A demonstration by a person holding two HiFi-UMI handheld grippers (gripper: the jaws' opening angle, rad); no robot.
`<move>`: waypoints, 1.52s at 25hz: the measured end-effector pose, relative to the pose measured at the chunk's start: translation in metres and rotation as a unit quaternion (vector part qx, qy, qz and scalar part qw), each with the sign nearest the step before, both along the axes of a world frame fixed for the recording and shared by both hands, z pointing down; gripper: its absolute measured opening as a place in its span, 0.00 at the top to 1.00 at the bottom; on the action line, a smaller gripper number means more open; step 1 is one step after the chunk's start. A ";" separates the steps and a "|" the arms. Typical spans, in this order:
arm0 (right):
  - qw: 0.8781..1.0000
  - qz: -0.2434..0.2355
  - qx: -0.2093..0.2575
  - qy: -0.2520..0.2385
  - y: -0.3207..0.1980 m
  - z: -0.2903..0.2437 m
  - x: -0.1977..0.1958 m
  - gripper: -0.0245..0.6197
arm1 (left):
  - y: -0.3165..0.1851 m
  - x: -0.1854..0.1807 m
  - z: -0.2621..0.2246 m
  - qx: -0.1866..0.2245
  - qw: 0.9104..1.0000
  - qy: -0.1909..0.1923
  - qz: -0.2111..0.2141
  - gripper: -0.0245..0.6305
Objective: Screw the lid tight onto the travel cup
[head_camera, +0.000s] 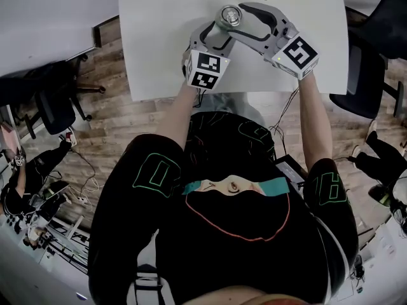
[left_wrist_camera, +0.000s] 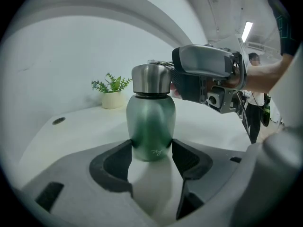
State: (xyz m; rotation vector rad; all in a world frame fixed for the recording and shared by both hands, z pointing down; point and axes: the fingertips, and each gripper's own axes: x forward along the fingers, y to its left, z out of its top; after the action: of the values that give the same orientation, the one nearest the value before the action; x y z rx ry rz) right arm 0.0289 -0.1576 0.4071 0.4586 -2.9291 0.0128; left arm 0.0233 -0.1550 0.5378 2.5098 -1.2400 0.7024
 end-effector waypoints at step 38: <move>0.994 0.068 -0.056 -0.068 -0.007 0.006 0.000 0.60 | 0.002 0.000 0.001 0.002 1.000 -0.001 0.002 0.54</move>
State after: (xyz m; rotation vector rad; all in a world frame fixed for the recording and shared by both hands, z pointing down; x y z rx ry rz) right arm 0.0291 -0.1648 0.4129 0.6636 -3.0015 0.2331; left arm 0.0233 -0.1527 0.5385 2.5165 -1.2384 0.7042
